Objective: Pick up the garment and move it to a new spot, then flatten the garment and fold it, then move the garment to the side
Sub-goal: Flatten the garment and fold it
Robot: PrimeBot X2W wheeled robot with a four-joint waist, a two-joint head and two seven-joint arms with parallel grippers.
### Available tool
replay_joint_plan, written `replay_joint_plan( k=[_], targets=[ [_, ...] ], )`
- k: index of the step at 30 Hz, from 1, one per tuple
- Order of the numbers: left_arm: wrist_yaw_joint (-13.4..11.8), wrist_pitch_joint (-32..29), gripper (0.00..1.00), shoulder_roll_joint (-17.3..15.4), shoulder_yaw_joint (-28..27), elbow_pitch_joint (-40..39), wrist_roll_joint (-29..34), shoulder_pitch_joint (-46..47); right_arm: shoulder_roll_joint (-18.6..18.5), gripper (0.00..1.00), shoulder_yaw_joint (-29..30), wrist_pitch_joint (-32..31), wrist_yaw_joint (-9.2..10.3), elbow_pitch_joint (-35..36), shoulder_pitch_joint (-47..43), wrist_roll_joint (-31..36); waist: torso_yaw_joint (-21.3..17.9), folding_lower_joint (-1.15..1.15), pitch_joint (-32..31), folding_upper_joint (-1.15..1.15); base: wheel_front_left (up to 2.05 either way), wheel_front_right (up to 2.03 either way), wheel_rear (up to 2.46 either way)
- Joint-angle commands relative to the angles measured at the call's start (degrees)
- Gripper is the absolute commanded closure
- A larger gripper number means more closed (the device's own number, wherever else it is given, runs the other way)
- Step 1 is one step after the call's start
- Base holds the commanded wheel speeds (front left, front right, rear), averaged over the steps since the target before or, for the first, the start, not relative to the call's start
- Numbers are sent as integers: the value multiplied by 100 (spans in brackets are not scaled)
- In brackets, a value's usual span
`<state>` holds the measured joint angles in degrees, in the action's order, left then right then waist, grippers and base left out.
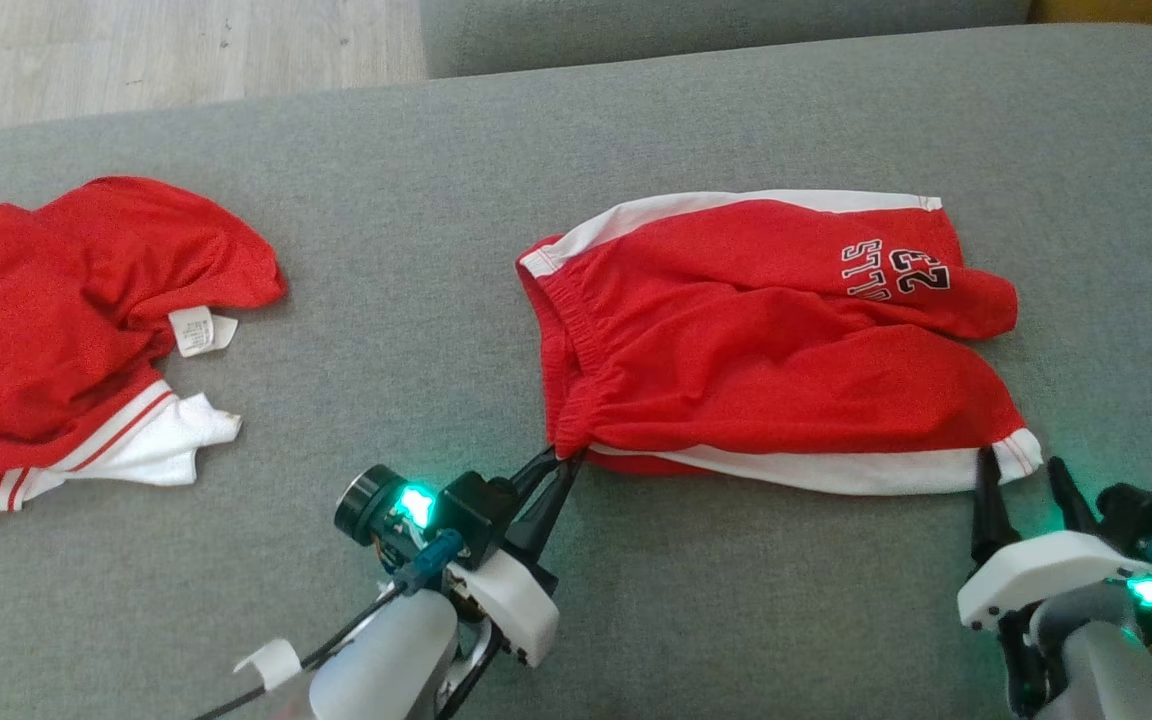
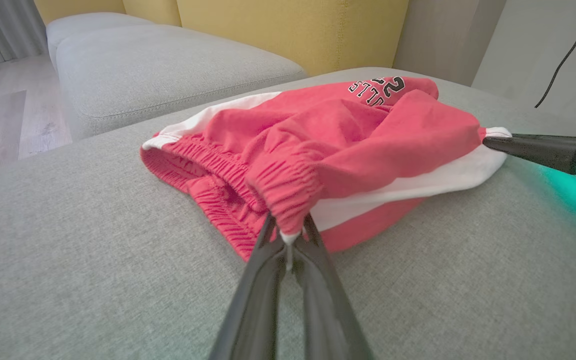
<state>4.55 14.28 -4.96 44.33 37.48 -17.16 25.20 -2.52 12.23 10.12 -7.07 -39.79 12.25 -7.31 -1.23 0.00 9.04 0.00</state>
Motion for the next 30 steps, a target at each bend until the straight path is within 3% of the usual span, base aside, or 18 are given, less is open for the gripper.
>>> replay_joint_plan(
  k=[1,11,12,13,21,30],
  targets=[
    [-16,67,100,-91,-172,-171,-49,129,-36,0,-121,81,-42,91,178,83,2,0,-4,0,0,0,0],
    [-30,68,100,-124,-128,-133,-103,133,-36,0,-230,303,-42,-219,353,264,-22,0,-44,0,0,0,0],
    [-30,68,100,-125,-123,-128,-110,133,-36,73,-251,315,-42,-234,361,260,-17,0,-51,0,0,0,0],
    [-30,68,100,-128,-119,-122,-117,129,-36,100,-283,326,-42,-249,367,254,-11,0,-60,0,0,0,0],
    [-64,35,100,-199,-133,-86,-215,77,-36,100,-585,448,-42,119,320,235,8,0,-298,0,0,0,0],
    [-56,-61,100,-575,-435,-453,-443,346,-36,100,-1111,480,-42,1584,451,-219,-52,0,-618,0,0,0,0]
  ],
)
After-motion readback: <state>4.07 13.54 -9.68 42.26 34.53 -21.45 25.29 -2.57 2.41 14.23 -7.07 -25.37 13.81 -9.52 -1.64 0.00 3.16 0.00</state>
